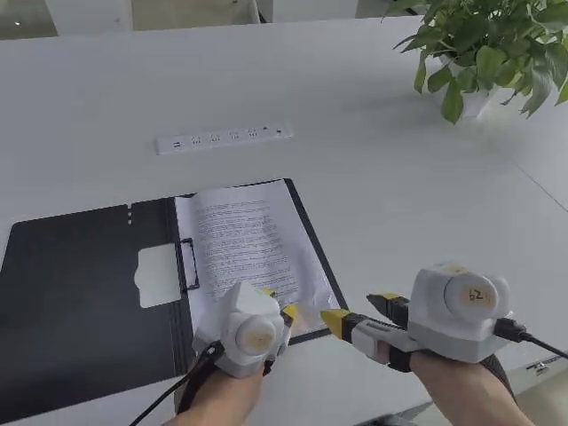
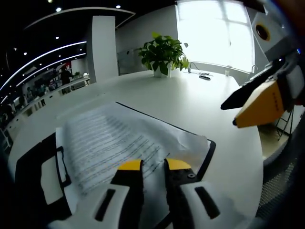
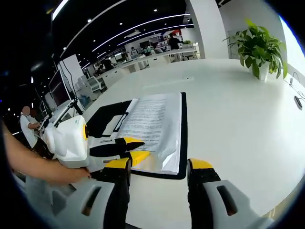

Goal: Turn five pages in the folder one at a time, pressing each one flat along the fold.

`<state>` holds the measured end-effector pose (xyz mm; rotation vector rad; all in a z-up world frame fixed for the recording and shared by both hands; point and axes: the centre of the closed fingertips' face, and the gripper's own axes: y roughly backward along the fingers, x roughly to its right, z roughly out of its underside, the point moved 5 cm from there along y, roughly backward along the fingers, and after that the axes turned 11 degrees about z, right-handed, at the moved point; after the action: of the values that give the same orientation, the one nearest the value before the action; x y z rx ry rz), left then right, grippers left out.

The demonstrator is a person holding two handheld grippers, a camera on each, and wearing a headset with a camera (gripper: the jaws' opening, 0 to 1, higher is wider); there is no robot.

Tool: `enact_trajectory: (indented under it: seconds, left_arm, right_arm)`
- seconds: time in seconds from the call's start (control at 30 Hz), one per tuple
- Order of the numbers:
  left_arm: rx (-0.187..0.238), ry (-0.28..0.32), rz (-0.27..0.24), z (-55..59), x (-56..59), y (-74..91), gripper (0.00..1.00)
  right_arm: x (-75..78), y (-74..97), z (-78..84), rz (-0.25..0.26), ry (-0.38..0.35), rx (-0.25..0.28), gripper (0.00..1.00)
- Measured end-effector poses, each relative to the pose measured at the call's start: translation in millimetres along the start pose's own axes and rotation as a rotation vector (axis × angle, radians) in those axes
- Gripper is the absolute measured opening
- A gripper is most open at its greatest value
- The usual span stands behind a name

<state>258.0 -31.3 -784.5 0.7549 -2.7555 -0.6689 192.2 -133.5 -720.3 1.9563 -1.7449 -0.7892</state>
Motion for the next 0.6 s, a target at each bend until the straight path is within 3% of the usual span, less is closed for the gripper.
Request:
enact_trajectory:
  seconds: [0.27,0.3,0.6]
  left_arm:
    - [-0.001,0.013,-0.006,0.0,-2.3,-0.6,0.11]
    - [0.0,0.021,0.024,-0.1,1.7,-2.2,0.07]
    - [-0.002,0.017,0.014,-0.8,1.6,-1.3,0.04]
  right_arm:
    - [-5.9,-18.8,5.8,-0.015,-0.019,-0.036,0.39]
    - [-6.2,-21.8,7.3,-0.013,-0.021,-0.045,0.39]
    - [-3.1,-36.5,11.1,0.017,-0.024,-0.06,0.3]
